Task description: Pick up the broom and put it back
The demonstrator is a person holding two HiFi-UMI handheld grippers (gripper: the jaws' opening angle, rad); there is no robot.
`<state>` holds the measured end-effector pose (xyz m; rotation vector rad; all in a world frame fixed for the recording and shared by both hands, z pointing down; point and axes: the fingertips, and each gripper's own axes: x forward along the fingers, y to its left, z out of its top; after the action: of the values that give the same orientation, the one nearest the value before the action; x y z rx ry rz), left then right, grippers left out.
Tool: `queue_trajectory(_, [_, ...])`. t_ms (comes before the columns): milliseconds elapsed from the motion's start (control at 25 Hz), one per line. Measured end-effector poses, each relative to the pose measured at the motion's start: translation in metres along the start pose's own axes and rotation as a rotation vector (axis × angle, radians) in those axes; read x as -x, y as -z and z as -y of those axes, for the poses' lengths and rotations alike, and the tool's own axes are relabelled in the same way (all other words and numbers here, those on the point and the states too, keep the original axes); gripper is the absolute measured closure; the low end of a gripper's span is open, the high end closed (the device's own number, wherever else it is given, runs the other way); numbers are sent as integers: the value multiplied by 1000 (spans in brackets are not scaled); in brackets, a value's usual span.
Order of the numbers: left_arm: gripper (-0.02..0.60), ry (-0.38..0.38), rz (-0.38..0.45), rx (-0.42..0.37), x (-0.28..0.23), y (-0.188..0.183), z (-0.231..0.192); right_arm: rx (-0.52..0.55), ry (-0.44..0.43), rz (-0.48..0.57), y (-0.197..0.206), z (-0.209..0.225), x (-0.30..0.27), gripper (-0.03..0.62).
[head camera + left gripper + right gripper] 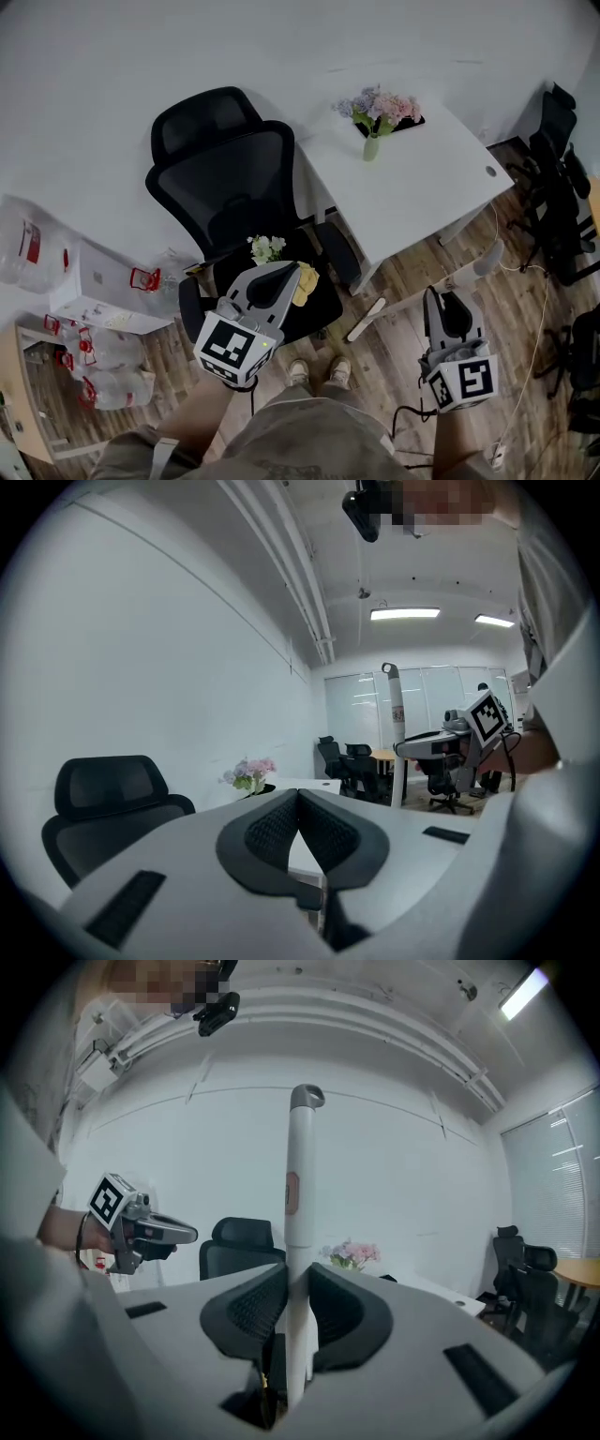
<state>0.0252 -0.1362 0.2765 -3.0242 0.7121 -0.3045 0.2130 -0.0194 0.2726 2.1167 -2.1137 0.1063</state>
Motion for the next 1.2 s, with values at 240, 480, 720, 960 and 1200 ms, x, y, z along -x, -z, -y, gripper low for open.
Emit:
queue_trajectory(240, [565,78,-48,-15,-43,23,26,-14,80,-84,59,30,0,500])
queue_trajectory(480, [565,122,-102,-25,-86,63,48,-41,139,-147,129,56,2,500])
queue_trajectory(720, [565,151,-189,49,-122,126,56,-57,168,-215,204,72,-7,500])
queue_trajectory(960, [565,160,-262,61,-148,183,56,-73,203,-286,276,84,-20,500])
queue_trajectory(1200, [565,159,-305,64,-168,234,51,-87,229,-325,335,93,-38,499])
